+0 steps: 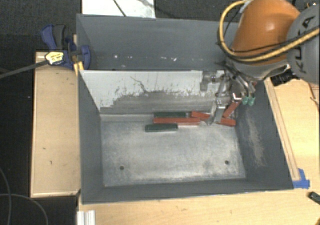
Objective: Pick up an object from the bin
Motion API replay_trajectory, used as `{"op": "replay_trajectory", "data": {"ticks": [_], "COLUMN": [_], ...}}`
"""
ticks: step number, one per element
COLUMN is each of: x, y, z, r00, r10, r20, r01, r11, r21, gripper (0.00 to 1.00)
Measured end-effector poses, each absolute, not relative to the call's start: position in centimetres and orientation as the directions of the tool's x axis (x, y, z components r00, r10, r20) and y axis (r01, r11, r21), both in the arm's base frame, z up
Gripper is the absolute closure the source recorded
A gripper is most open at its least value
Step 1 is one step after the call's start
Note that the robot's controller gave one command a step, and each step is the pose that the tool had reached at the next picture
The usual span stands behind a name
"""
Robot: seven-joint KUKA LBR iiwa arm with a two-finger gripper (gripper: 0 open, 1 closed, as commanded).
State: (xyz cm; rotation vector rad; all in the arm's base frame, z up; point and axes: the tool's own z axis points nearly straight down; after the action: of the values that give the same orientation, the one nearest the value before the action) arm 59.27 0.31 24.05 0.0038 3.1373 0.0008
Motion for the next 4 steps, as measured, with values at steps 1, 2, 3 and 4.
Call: {"op": "replay_trajectory", "data": {"ticks": [1, 2, 3, 4], "x": [58.0, 58.7, 59.0, 57.7], "y": [5.2, 0.4, -3.8, -6.3], "z": [15.2, 6.8, 7.1, 9.0], "r00": [-0.996, -0.997, -0.999, -0.994], "r10": [0.087, -0.081, 0.054, -0.112], "r20": [0.006, 0.0, -0.006, -0.002], "r01": [0.087, -0.081, 0.054, -0.112], "r11": [0.996, 0.997, 0.999, 0.994], "r21": [0.002, 0.0, -0.001, -0.001], "gripper": [0.0, 0.0, 0.0, 0.0]}}
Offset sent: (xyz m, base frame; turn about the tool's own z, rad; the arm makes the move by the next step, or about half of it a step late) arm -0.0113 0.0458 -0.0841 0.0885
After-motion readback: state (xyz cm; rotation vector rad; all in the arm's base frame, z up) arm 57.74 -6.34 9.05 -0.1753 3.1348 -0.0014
